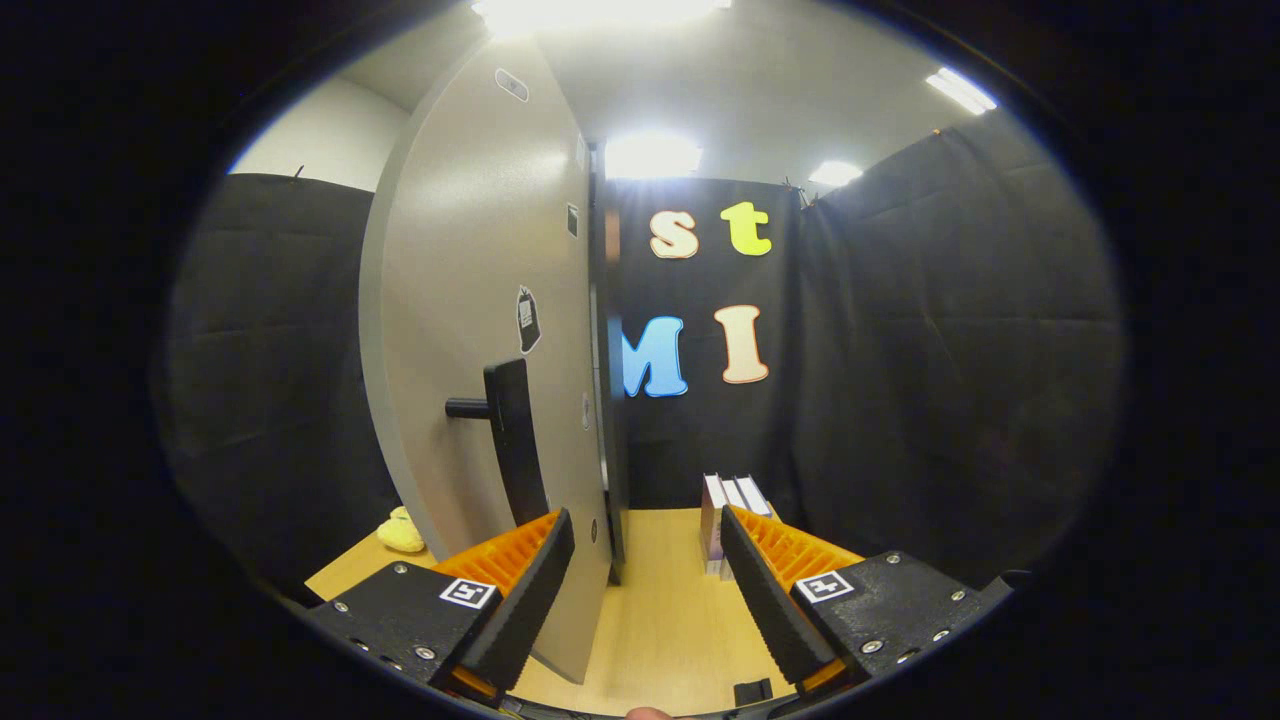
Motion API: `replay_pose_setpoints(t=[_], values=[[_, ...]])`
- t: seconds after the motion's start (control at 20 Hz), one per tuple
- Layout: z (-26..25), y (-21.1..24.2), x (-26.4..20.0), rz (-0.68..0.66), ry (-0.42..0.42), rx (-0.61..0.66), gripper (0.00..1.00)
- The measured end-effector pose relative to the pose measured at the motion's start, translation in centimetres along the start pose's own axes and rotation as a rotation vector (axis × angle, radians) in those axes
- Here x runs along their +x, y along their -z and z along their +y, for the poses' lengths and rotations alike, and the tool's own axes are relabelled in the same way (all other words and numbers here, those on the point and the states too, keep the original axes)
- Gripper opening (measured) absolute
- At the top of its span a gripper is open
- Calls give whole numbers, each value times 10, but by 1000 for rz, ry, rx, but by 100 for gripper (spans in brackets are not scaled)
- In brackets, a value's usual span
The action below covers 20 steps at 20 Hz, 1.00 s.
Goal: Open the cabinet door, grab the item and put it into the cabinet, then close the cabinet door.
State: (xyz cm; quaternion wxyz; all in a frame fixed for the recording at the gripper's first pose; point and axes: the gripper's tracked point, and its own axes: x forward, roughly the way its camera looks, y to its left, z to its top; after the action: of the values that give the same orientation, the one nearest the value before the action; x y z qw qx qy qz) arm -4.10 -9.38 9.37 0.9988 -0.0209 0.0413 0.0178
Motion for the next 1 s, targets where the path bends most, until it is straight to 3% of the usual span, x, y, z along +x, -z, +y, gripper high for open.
replay_pose_setpoints(t=[0.4,0.7,1.0], values=[[135,-4,33,-25,-71,-32,93],[228,-8,76,-49,-124,62,94],[266,-2,89,-47,-115,35,94]])
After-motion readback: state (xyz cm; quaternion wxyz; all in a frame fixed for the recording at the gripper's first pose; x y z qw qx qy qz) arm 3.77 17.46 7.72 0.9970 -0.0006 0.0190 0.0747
